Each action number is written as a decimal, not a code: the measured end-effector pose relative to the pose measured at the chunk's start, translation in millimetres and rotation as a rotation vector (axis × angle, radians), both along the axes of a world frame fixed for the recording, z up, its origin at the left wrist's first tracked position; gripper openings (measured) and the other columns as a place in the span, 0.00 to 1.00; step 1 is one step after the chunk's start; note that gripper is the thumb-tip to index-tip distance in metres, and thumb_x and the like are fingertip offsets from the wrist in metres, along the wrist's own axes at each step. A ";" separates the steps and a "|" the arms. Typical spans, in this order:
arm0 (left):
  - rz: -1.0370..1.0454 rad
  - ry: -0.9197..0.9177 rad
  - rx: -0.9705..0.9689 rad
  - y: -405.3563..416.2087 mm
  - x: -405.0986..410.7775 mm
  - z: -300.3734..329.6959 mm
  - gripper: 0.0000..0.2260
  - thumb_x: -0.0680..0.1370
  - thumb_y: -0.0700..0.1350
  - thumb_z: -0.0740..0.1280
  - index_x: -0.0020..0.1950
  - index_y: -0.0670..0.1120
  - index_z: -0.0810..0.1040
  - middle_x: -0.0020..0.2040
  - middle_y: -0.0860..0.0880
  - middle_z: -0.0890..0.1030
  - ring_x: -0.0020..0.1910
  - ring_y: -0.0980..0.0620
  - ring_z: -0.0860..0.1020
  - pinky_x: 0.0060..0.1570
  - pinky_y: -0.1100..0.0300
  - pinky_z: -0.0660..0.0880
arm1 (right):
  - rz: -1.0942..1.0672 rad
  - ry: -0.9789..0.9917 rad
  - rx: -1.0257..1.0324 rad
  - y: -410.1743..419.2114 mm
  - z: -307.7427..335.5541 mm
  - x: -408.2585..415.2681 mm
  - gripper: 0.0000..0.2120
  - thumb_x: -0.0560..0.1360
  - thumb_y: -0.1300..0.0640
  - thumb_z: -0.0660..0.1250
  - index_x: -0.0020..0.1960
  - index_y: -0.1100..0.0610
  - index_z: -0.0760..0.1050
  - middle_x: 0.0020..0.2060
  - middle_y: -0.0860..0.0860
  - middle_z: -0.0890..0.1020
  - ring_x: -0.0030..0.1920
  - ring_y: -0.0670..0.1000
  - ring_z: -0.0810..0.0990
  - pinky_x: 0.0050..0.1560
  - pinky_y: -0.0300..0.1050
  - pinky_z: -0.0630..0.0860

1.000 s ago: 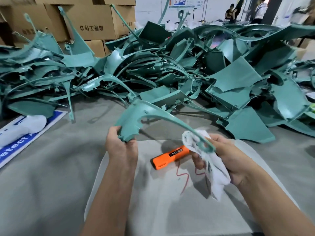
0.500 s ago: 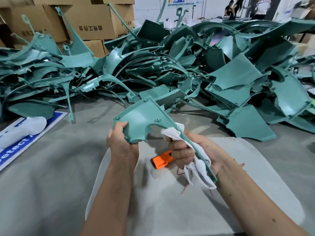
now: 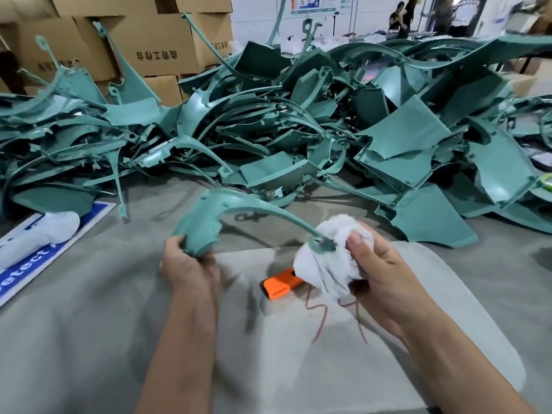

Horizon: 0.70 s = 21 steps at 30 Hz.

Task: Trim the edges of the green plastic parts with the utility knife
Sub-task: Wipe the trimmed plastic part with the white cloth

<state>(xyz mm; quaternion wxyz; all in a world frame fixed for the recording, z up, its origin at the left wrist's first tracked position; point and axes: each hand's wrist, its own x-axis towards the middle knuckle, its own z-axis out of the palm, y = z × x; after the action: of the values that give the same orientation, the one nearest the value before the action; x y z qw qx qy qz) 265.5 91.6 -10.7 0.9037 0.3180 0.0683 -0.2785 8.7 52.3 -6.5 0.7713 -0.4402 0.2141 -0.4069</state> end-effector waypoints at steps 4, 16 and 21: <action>0.058 0.024 -0.023 4.1 8.7 0.2 0.09 0.81 0.36 0.56 0.55 0.38 0.74 0.45 0.44 0.78 0.35 0.50 0.78 0.26 0.65 0.74 | 0.005 0.179 -0.173 0.8 3.6 -10.8 0.15 0.76 0.44 0.73 0.52 0.55 0.85 0.40 0.61 0.85 0.34 0.54 0.84 0.35 0.46 0.82; 0.327 -0.115 0.149 -1.8 -0.3 0.1 0.10 0.74 0.35 0.64 0.54 0.43 0.75 0.43 0.45 0.83 0.35 0.48 0.84 0.32 0.55 0.80 | -0.173 0.212 -0.008 -15.1 9.7 0.0 0.07 0.76 0.57 0.73 0.52 0.60 0.84 0.43 0.59 0.86 0.35 0.51 0.83 0.33 0.43 0.80; 0.424 -0.118 0.127 14.9 18.5 3.3 0.15 0.75 0.35 0.65 0.60 0.46 0.76 0.54 0.44 0.85 0.44 0.46 0.86 0.35 0.56 0.81 | -0.619 0.813 -0.497 -43.2 2.0 -33.6 0.03 0.78 0.53 0.74 0.49 0.51 0.82 0.43 0.50 0.86 0.47 0.59 0.84 0.46 0.49 0.78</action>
<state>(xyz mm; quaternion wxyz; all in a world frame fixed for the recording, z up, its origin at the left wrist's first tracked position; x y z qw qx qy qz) 284.0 106.5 -7.4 0.9225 0.3687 0.0980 -0.0586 -24.9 9.0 -4.6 0.3449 -0.6463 0.5107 -0.4500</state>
